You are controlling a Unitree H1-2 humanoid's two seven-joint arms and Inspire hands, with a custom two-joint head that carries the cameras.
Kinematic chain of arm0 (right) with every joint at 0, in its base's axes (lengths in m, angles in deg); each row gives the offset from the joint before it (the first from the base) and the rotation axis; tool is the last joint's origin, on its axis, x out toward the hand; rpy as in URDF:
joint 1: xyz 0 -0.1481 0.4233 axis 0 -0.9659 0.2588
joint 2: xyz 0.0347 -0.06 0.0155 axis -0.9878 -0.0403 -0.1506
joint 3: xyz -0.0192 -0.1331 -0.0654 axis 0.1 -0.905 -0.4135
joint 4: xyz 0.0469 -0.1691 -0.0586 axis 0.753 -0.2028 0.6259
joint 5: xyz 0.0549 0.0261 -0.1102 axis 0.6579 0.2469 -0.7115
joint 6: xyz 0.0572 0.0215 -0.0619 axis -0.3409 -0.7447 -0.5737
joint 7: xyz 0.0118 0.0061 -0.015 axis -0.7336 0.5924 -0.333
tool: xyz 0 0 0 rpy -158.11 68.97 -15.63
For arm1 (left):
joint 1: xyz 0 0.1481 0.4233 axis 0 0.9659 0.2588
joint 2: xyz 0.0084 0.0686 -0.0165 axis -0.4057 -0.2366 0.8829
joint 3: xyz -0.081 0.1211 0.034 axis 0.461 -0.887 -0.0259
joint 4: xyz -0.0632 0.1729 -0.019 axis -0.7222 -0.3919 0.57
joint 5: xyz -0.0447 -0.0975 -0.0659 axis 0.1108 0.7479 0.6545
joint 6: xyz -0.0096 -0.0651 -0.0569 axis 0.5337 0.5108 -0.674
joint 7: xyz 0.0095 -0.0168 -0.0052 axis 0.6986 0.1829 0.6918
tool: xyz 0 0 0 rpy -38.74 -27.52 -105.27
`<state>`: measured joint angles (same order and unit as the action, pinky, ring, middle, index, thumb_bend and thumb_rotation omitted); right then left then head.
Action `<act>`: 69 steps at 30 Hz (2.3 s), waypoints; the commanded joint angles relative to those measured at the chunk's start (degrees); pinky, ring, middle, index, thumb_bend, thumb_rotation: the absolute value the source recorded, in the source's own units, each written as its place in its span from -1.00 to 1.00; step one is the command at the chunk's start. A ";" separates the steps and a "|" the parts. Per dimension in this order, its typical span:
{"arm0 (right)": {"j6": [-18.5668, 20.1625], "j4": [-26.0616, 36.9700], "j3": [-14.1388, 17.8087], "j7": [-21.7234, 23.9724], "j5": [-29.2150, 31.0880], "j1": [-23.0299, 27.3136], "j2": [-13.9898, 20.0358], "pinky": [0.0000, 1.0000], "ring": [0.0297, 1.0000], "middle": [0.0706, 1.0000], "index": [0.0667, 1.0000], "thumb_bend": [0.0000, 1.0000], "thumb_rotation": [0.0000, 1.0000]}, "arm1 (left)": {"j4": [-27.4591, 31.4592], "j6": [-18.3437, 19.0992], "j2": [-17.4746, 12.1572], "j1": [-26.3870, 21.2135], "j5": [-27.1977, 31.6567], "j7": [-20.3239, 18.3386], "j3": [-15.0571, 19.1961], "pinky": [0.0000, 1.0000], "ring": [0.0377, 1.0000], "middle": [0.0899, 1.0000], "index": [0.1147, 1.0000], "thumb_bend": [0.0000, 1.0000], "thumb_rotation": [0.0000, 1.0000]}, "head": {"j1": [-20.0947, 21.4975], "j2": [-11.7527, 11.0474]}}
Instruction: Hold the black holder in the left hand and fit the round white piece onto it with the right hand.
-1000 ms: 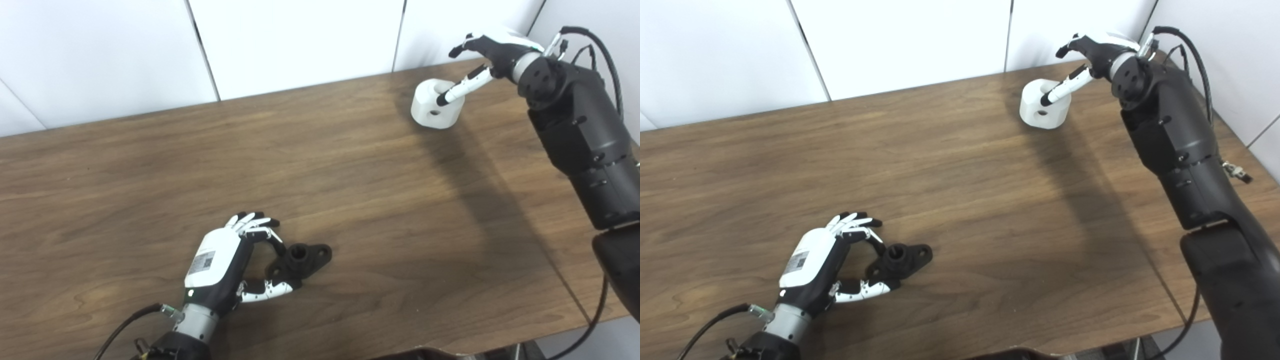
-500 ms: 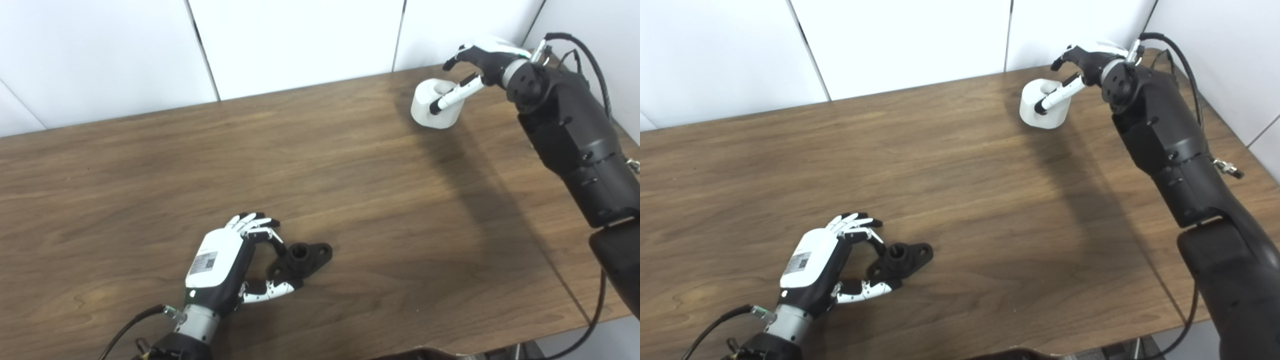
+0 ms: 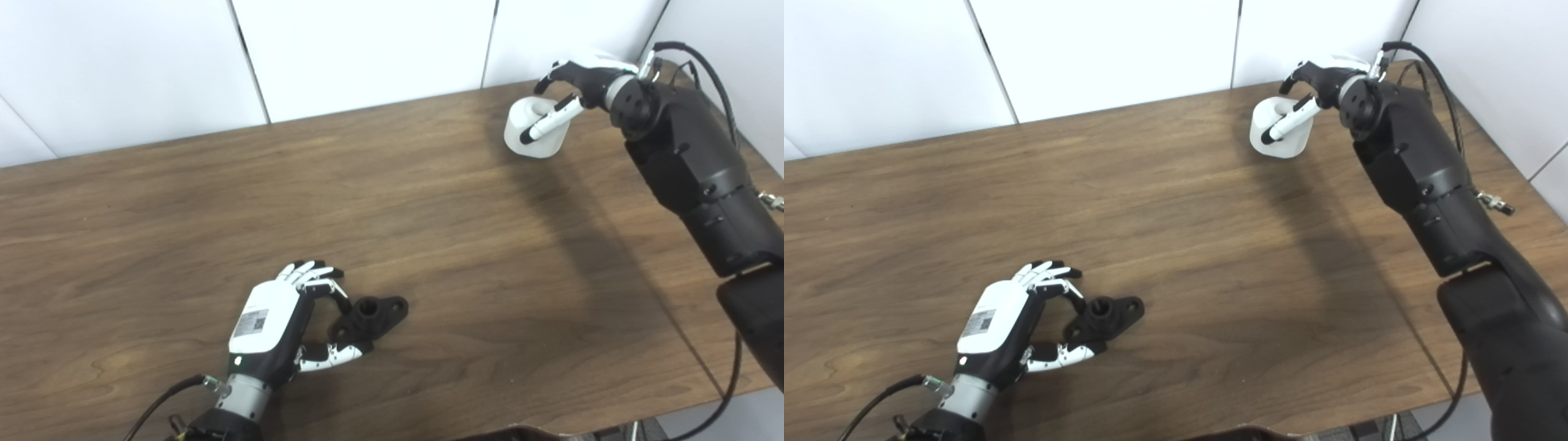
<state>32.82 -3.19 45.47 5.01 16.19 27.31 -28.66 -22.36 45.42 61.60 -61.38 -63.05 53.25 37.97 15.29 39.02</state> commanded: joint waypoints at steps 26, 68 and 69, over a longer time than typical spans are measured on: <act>-0.25 1.75 2.07 -1.48 1.12 2.00 1.29 1.00 1.00 0.84 0.31 0.78 -0.49 | -0.80 1.41 0.16 0.79 -0.61 -2.92 -0.70 0.85 0.76 0.57 -0.16 0.03 -0.88 | 0.44 0.39; -5.16 1.55 1.23 -12.61 3.67 -0.30 1.55 0.74 0.84 0.59 -0.07 0.14 -0.71 | 0.95 3.29 0.74 0.60 -0.83 -5.66 -0.82 0.85 0.75 0.55 -0.16 0.03 -0.88 | 0.42 1.39; -5.68 1.51 1.08 -13.17 3.76 -0.36 1.71 0.71 0.82 0.57 -0.09 0.09 -0.72 | 0.86 3.16 0.72 0.59 -0.67 -5.50 -0.78 0.85 0.75 0.55 -0.16 0.03 -0.88 | 0.42 1.39</act>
<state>29.25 -2.85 45.59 -5.69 20.03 24.96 -28.57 -20.92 47.86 62.65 -61.43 -63.36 50.75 38.11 15.73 40.34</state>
